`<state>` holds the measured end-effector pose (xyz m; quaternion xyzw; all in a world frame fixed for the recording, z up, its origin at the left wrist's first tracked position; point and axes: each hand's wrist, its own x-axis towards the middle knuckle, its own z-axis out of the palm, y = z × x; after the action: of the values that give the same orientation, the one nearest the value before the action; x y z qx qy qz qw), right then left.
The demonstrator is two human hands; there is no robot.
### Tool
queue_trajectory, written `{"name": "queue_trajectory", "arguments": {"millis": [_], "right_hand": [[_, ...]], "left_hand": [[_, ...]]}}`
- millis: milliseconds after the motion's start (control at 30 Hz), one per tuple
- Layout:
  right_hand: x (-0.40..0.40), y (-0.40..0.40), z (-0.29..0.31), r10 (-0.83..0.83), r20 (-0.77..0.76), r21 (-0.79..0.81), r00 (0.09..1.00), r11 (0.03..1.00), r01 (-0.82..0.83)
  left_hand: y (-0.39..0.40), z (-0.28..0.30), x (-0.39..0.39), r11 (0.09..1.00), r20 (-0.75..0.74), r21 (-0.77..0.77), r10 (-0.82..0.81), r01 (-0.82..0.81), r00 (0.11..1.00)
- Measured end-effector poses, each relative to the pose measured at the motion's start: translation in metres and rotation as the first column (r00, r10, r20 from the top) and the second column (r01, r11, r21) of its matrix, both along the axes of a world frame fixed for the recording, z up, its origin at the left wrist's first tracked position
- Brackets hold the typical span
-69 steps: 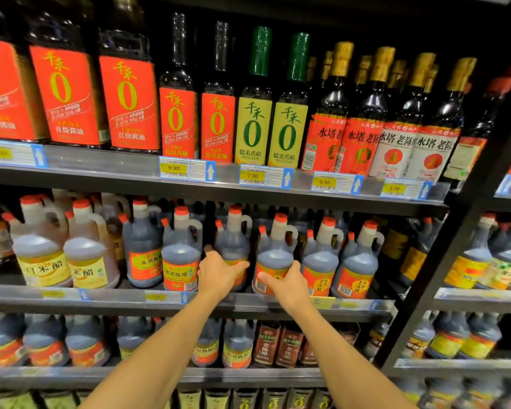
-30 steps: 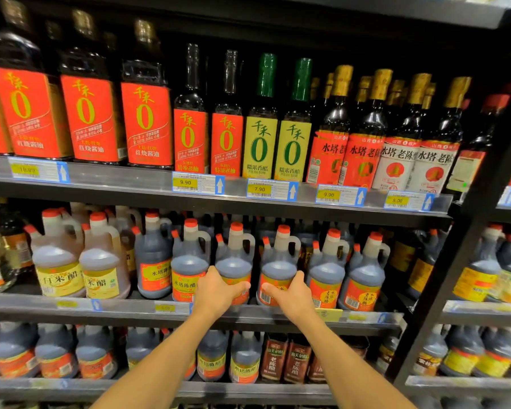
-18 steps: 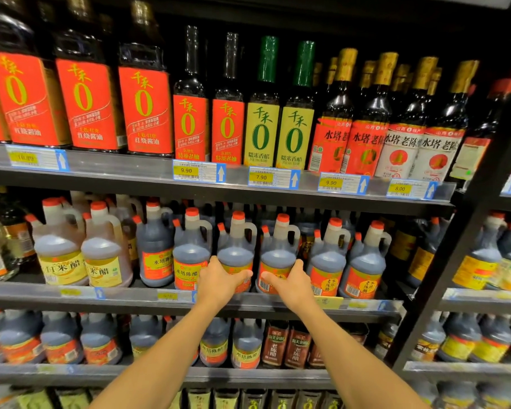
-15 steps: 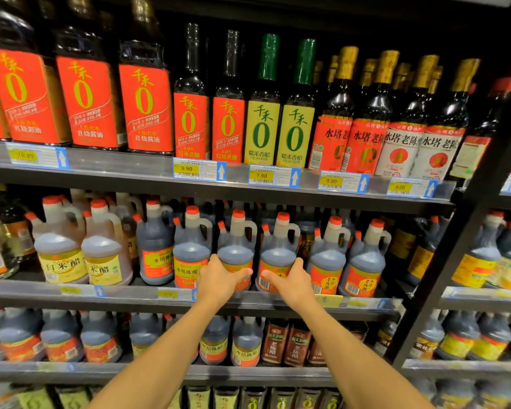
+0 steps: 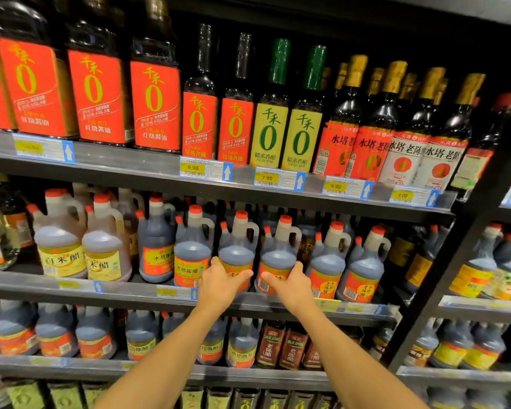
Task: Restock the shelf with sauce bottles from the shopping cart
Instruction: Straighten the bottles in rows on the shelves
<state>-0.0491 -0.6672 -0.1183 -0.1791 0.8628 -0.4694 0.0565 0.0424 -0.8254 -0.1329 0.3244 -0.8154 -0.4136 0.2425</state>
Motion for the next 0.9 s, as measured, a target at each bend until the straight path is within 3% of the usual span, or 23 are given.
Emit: {"name": "queue_trajectory", "arguments": {"millis": [133,267,400,500,600,733,900], "right_hand": [[0.003,0.001,-0.002,0.004,-0.031,0.071,1.000,0.997,-0.002],[0.000,0.007,0.000,0.049,-0.043,0.222,0.998,0.974,-0.038],[0.001,0.019,0.003,0.125,-0.102,0.415,0.987,0.907,-0.072],[0.013,0.028,0.003,0.201,-0.115,0.575,0.973,0.812,-0.100],[0.031,0.031,0.004,0.267,-0.149,0.698,0.952,0.710,-0.090],[0.056,0.021,0.007,0.303,-0.223,0.689,0.926,0.722,-0.070],[0.081,-0.005,0.016,0.335,-0.308,0.631,0.890,0.772,-0.072]], "left_hand": [[-0.002,-0.002,0.004,0.998,0.042,-0.059,-0.028,0.031,0.999],[-0.018,-0.009,0.020,0.960,0.114,-0.216,-0.154,0.176,0.981],[-0.028,-0.008,0.048,0.863,0.226,-0.376,-0.269,0.339,0.936],[-0.034,-0.005,0.064,0.734,0.350,-0.523,-0.277,0.432,0.895],[-0.047,0.000,0.080,0.638,0.471,-0.573,-0.256,0.514,0.844],[-0.067,0.010,0.102,0.598,0.549,-0.600,-0.175,0.531,0.817],[-0.089,0.019,0.131,0.609,0.528,-0.632,-0.115,0.480,0.841]]}}
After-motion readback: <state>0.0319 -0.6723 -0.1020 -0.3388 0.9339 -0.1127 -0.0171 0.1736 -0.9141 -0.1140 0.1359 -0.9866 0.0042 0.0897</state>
